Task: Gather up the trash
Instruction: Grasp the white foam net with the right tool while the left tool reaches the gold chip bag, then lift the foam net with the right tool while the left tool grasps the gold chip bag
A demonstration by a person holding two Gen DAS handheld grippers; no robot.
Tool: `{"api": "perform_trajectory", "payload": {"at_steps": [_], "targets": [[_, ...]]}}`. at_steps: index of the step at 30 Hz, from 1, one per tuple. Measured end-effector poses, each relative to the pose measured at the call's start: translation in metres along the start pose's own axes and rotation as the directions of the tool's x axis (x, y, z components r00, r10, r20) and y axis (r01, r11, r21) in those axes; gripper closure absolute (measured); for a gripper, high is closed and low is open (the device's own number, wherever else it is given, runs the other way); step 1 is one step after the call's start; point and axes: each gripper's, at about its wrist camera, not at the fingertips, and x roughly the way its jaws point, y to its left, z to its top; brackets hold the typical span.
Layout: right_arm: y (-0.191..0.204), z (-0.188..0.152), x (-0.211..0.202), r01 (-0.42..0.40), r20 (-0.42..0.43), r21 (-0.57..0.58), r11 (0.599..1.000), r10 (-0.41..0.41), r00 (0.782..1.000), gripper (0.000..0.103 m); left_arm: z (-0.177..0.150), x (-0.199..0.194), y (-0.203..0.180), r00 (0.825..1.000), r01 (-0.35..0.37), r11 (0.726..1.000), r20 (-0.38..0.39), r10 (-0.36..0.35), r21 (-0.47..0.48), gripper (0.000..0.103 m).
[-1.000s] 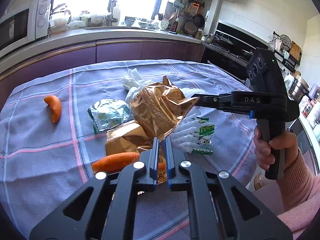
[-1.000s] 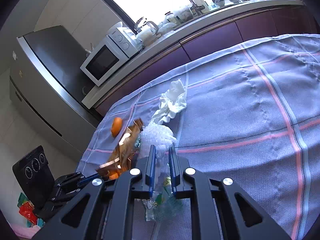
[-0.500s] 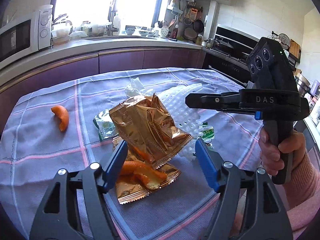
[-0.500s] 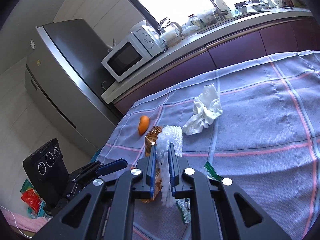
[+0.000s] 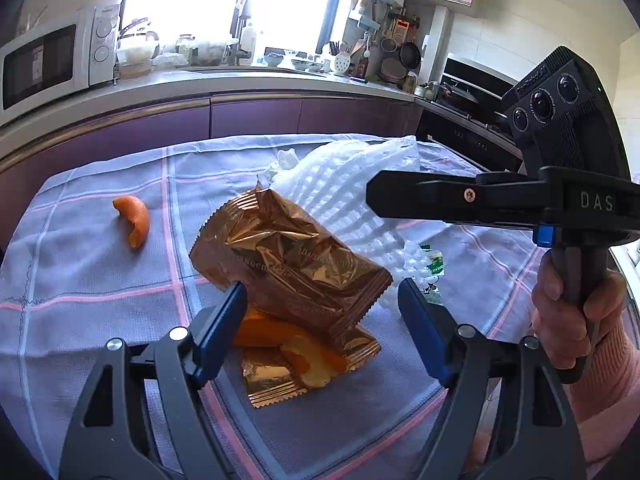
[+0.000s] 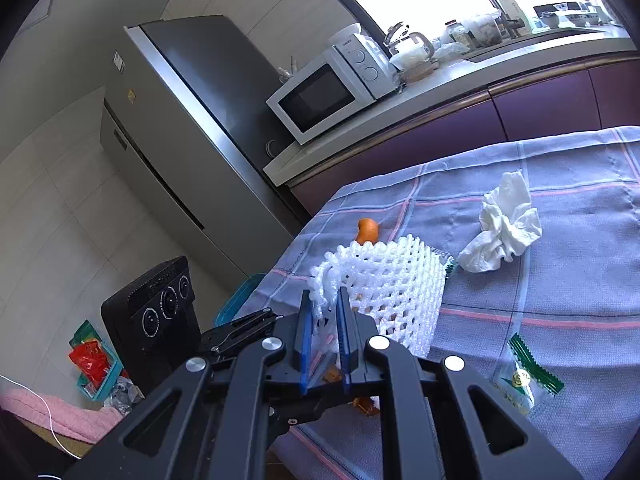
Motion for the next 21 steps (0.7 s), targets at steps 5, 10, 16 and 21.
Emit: {"api": "perform_trajectory", "payload": {"at_steps": [5, 10, 16, 21], "targets": [[-0.004, 0.0, 0.004, -0.012, -0.014, 0.01, 1.0, 0.012, 1.0, 0.092, -0.006, 0.0, 0.019, 1.0, 0.022, 0.997, -0.02, -0.024, -0.081, 0.051], [-0.006, -0.002, 0.006, -0.01, -0.023, 0.02, 1.0, 0.01, 1.0, 0.092, -0.012, -0.008, 0.037, 0.999, 0.034, 0.989, -0.01, -0.036, -0.145, 0.073], [0.001, 0.003, 0.015, -0.016, -0.036, -0.002, 1.0, 0.016, 0.999, 0.092, -0.017, -0.025, 0.055, 0.999, 0.034, 0.979, 0.016, -0.031, -0.203, 0.076], [0.012, 0.004, 0.029, -0.06, -0.07, -0.027, 0.998, 0.058, 0.996, 0.092, -0.017, -0.042, 0.055, 0.998, -0.019, 0.982, 0.054, 0.029, -0.188, 0.046]]}}
